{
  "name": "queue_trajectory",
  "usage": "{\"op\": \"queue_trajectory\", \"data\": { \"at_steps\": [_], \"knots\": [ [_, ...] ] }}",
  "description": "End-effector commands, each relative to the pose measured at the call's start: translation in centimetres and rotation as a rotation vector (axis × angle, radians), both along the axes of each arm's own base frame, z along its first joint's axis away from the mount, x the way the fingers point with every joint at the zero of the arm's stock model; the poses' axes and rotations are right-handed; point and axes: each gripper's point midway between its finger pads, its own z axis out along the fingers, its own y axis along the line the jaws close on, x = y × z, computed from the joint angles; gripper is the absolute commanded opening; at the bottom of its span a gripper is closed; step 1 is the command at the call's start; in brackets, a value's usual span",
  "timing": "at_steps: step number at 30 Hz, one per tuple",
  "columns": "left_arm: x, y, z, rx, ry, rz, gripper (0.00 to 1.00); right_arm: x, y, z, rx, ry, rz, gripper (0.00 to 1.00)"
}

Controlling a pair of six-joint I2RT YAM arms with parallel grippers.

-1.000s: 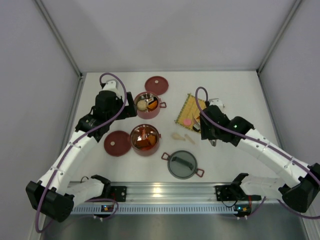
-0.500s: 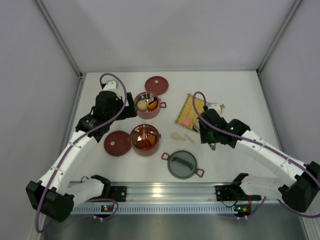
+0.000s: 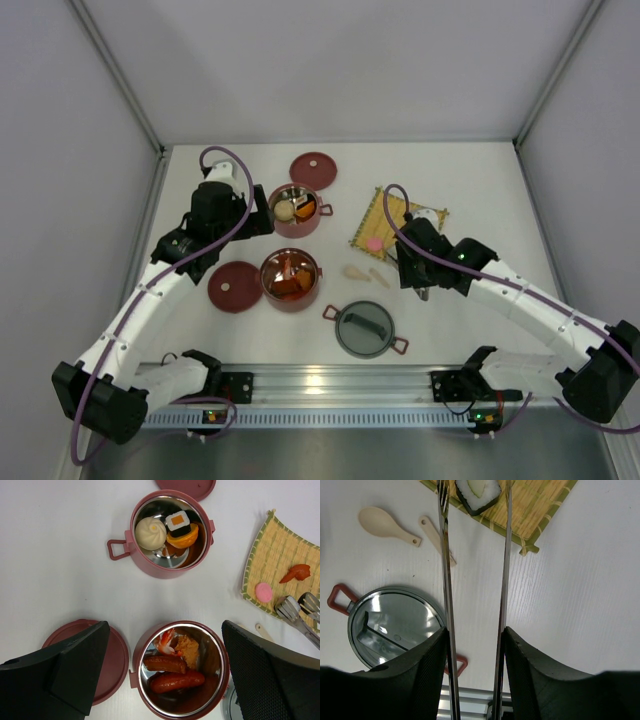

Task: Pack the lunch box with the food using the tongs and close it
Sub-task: Pick up the fake food from the plate.

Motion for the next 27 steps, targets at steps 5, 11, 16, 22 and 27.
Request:
{"op": "queue_trajectory", "data": {
  "at_steps": [5,11,16,22,27],
  "knots": [
    [0.2,0.0,0.2,0.002,-0.017,0.005,0.99,1.2,0.6,1.1,0.056,-0.060,-0.022,0.46],
    [0.3,0.0,0.2,0.002,-0.019,0.002,0.99,1.1,0.6,1.3,0.064,-0.062,-0.024,0.39],
    [0.3,0.0,0.2,0.001,-0.019,0.007,0.99,0.9,0.4,1.6,0.065,-0.063,-0.024,0.33],
    [0.3,0.0,0.2,0.001,-0.017,0.007,0.99,1.4,0.1,3.9,0.066,-0.108,-0.035,0.26],
    [0.2,0.1,0.3,0.001,-0.021,0.008,0.99,2.5,0.3,6.4,0.059,-0.155,-0.032,0.26]
  ]
}}
